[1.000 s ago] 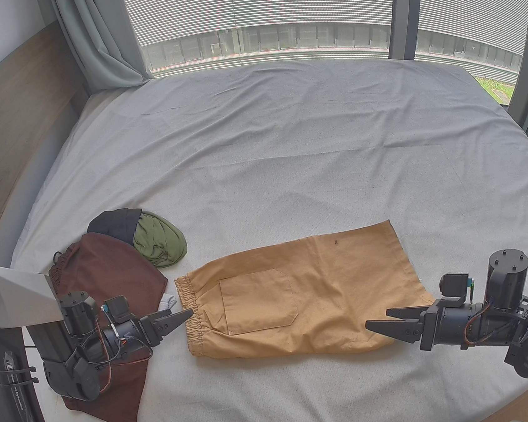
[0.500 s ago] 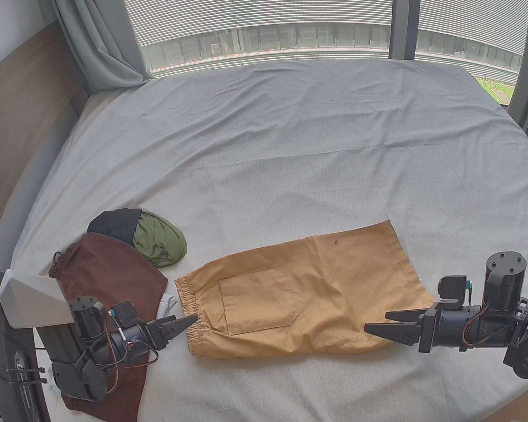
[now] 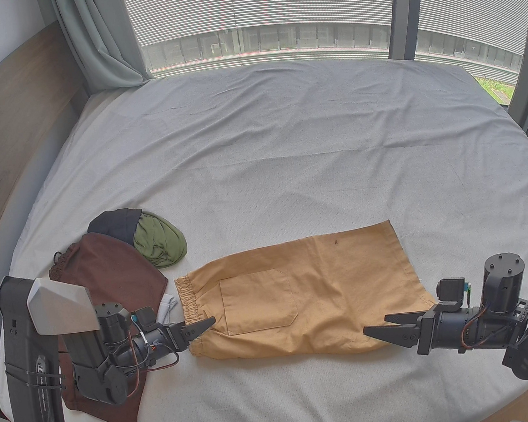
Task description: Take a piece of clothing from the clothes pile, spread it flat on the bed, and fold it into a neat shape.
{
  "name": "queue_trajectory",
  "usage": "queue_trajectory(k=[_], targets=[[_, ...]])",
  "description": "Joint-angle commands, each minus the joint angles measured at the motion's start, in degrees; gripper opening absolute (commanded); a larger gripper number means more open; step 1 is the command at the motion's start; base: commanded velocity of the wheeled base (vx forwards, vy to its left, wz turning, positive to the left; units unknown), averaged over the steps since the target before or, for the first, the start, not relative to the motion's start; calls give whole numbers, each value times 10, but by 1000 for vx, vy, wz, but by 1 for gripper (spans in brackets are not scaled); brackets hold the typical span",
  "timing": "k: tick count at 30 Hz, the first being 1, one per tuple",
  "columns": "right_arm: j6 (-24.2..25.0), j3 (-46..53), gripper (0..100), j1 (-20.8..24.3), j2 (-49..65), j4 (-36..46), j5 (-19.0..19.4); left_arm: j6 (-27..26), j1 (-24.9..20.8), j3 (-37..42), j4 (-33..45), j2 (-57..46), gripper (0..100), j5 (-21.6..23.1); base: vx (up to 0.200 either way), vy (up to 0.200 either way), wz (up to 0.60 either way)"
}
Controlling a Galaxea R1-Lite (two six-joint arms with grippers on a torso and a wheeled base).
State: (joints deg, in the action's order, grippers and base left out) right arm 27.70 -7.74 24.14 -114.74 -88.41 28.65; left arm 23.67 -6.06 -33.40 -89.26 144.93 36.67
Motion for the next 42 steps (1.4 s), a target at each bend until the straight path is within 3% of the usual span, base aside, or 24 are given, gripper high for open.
queue_trajectory(k=[1,12,22,23,42], targets=[[0,0,100,2,-8,0,0,37,-17,-7,1,5,100,-5,0,0,0],[0,-1,100,1,-8,0,0,106,-58,-38,0,3,100,-102,0,0,0],[0,-2,100,-1,-9,0,0,108,-60,-38,-1,3,100,-114,0,0,0],[0,-2,100,-1,-10,0,0,108,-61,-38,-1,3,0,-114,0,0,0],[-2,-3,100,-9,-18,0,0,110,-56,-12,0,-48,0,-102,0,0,0]])
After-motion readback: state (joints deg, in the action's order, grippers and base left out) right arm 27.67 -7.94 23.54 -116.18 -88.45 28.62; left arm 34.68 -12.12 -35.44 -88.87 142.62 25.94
